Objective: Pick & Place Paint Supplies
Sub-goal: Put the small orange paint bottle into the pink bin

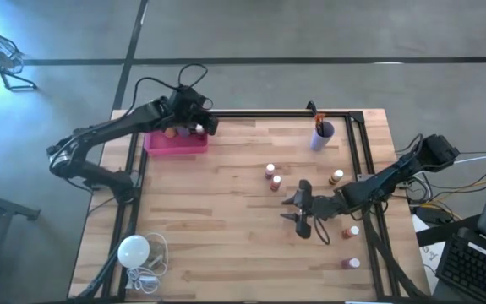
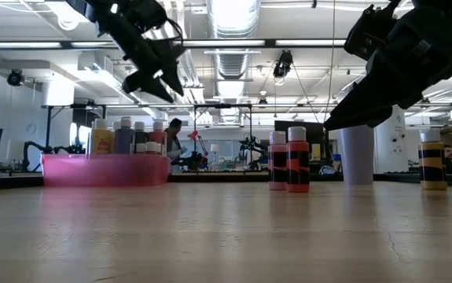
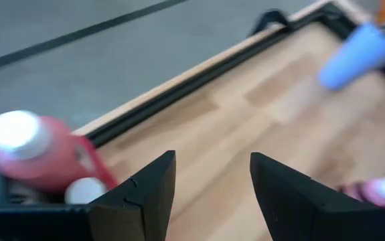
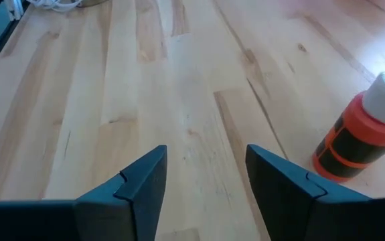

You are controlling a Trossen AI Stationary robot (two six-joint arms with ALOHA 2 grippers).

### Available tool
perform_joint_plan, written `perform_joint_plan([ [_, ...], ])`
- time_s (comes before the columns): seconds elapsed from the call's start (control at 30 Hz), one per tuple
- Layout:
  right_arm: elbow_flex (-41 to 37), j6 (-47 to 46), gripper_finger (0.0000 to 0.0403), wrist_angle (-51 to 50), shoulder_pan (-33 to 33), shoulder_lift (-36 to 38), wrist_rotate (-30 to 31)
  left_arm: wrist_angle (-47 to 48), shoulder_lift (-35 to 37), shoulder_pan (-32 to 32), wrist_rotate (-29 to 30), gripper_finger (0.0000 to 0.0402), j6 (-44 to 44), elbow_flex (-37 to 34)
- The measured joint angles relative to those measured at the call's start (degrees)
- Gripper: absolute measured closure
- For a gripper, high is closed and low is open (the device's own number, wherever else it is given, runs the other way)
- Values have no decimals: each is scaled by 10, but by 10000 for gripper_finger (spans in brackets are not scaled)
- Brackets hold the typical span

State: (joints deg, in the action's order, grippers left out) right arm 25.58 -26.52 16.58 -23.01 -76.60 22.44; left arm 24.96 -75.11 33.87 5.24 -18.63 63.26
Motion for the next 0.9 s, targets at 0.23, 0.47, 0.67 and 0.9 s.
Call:
perform_joint_plan([
  [0.23, 15, 1, 219, -25, -1, 0, -5, -12, 24, -57, -27, 204, 1, 7],
  [0.47, 43, -56, 242, -147, -1, 0, 14, -45, 30, -154, -27, 204, 30, 4],
  [0.67, 35, -69, 252, -160, -1, 0, 41, -67, 29, -214, -25, 204, 55, 2],
  [0.9, 26, -75, 237, -159, 7, -2, 93, -80, 29, -232, 3, 204, 65, 2],
])
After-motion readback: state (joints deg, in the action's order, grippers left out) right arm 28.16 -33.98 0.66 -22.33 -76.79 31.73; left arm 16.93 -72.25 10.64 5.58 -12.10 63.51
